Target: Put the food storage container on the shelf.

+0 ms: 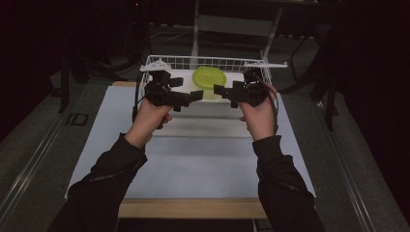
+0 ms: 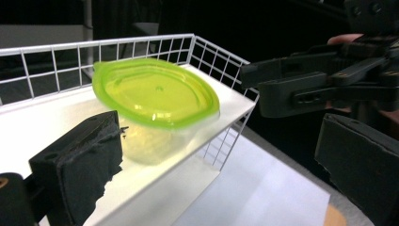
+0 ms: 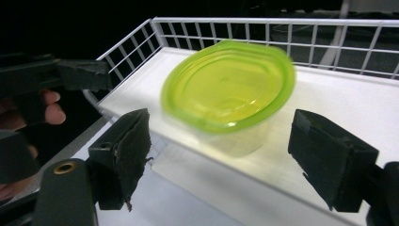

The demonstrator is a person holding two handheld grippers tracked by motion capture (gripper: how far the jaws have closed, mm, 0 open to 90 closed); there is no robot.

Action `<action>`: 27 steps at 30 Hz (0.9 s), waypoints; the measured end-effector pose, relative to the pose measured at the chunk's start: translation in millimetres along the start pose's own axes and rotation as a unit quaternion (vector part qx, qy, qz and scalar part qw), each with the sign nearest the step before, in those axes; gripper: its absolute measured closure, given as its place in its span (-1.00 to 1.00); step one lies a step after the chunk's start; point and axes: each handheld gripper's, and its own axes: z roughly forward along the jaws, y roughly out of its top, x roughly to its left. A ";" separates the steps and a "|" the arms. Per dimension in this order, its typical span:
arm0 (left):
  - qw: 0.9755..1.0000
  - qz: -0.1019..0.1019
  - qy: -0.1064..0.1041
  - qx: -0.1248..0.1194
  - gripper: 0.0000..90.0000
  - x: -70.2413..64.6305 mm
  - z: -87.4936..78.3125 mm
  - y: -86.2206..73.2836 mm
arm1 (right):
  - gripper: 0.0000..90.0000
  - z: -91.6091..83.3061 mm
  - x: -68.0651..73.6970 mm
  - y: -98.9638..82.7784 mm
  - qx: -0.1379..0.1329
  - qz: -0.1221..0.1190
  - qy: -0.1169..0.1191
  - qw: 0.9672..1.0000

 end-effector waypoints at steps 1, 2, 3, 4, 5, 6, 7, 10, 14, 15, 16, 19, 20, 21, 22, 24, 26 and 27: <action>1.000 0.005 0.002 0.001 -0.96 -2.0 -0.4 -3.5 | -0.55 -0.6 1.8 -3.2 -0.001 -0.004 0.001 1.000; 1.000 0.012 0.004 0.003 -0.96 -3.9 -0.5 -7.1 | -0.55 -1.0 3.5 -6.2 0.000 -0.009 0.002 1.000; 1.000 0.017 -0.001 -0.002 -0.96 -6.3 -1.2 -11.3 | -0.55 -1.5 5.0 -9.2 0.000 -0.013 0.005 1.000; 1.000 0.024 -0.005 0.000 -0.96 -8.9 -1.5 -14.8 | -0.55 -2.0 6.4 -12.3 0.000 -0.014 0.008 1.000; 0.999 0.036 -0.016 -0.002 -0.96 -15.1 -2.6 -22.1 | -0.55 -2.5 7.8 -15.5 0.003 -0.019 0.009 1.000; 0.999 0.036 -0.016 -0.002 -0.96 -15.1 -2.6 -22.1 | -0.55 -2.5 7.8 -15.5 0.003 -0.019 0.009 1.000; 0.999 0.040 -0.022 0.000 -0.96 -17.8 -3.0 -25.5 | -0.55 -3.5 11.6 -23.5 0.002 -0.028 0.009 1.000; 0.998 0.053 -0.024 0.003 -0.96 -25.7 -4.8 -36.3 | -0.55 -3.7 16.5 -37.3 0.007 -0.041 0.009 0.999; 0.998 0.059 -0.029 0.006 -0.96 -33.3 -8.2 -49.5 | -0.56 -4.9 21.3 -54.1 0.006 -0.049 0.013 0.999; 0.998 0.060 -0.031 0.004 -0.96 -34.7 -9.0 -52.5 | -0.57 -5.5 22.6 -59.8 0.006 -0.048 0.018 0.999; 0.998 0.061 -0.035 0.003 -0.96 -36.2 -10.2 -56.2 | -0.58 -5.8 23.3 -63.3 0.007 -0.049 0.019 0.999; 0.997 0.069 -0.040 0.007 -0.96 -39.6 -14.5 -67.3 | -0.58 -5.4 24.4 -78.3 0.013 -0.058 0.020 0.998; 0.997 0.069 -0.041 0.009 -0.96 -40.2 -16.0 -70.9 | -0.58 -4.7 24.1 -82.4 0.015 -0.057 0.021 0.998; 0.997 0.071 -0.041 0.007 -0.96 -40.4 -17.3 -74.6 | -0.59 -4.3 23.7 -86.3 0.015 -0.058 0.021 0.998; 0.996 0.073 -0.045 0.010 -0.96 -40.5 -18.5 -78.2 | -0.59 -3.9 23.2 -90.4 0.015 -0.061 0.021 0.998; 0.996 0.080 -0.047 0.014 -0.96 -41.0 -21.1 -87.1 | -0.59 -2.7 21.8 -99.3 0.019 -0.061 0.023 0.998; 0.995 0.085 -0.051 0.018 -0.96 -40.7 -22.5 -96.5 | -0.59 0.0 19.8 -111.3 0.026 -0.061 0.026 0.997; 0.995 0.085 -0.051 0.018 -0.96 -40.7 -22.5 -96.5 | -0.59 0.0 19.8 -111.3 0.026 -0.061 0.026 0.997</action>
